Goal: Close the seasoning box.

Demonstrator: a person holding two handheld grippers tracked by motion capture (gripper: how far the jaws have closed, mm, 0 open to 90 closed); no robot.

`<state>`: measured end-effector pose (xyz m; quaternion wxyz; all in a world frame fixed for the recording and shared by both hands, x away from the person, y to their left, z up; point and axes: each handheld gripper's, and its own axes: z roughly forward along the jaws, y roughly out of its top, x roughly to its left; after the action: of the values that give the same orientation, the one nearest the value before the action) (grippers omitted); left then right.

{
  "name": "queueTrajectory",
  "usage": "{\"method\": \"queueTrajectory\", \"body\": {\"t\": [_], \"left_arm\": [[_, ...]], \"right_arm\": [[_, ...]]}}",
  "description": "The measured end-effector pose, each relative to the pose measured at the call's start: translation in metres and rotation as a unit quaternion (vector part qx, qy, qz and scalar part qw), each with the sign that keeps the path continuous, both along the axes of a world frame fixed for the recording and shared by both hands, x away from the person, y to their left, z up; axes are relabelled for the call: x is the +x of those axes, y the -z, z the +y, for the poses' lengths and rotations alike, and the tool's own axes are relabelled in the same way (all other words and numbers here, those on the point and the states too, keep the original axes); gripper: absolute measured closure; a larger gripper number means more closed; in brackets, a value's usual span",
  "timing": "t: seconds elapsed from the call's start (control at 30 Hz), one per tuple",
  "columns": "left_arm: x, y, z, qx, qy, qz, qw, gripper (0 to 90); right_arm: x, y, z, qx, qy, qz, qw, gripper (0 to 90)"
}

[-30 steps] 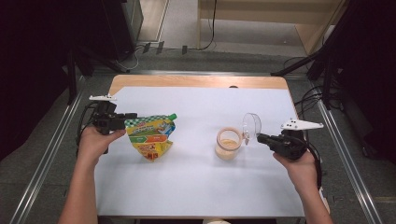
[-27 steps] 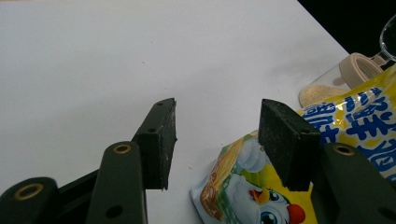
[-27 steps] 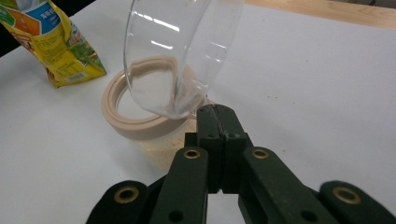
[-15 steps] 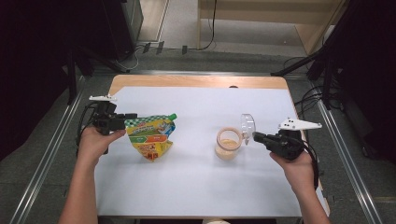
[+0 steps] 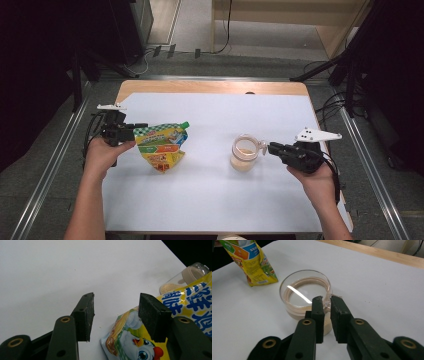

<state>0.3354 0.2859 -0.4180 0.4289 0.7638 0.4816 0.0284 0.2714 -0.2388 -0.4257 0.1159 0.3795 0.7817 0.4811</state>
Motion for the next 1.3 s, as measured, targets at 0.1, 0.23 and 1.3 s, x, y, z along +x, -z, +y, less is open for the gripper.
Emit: {"method": "queueTrajectory", "body": {"t": [0.1,0.23,1.3], "left_arm": [[0.001,0.001,0.0,0.0,-0.001,0.001,1.0,47.3],[0.0,0.001,-0.001,0.002,0.002,0.002,1.0,47.2],[0.002,0.005,-0.002,0.011,0.004,0.003,0.9999,47.1]], "right_arm": [[0.002,0.004,-0.004,-0.001,0.005,0.006,1.0,73.2],[0.004,0.01,-0.009,-0.003,0.013,0.002,0.9999,66.5],[0.015,0.053,-0.041,-0.005,0.077,0.012,0.9969,31.2]]}}
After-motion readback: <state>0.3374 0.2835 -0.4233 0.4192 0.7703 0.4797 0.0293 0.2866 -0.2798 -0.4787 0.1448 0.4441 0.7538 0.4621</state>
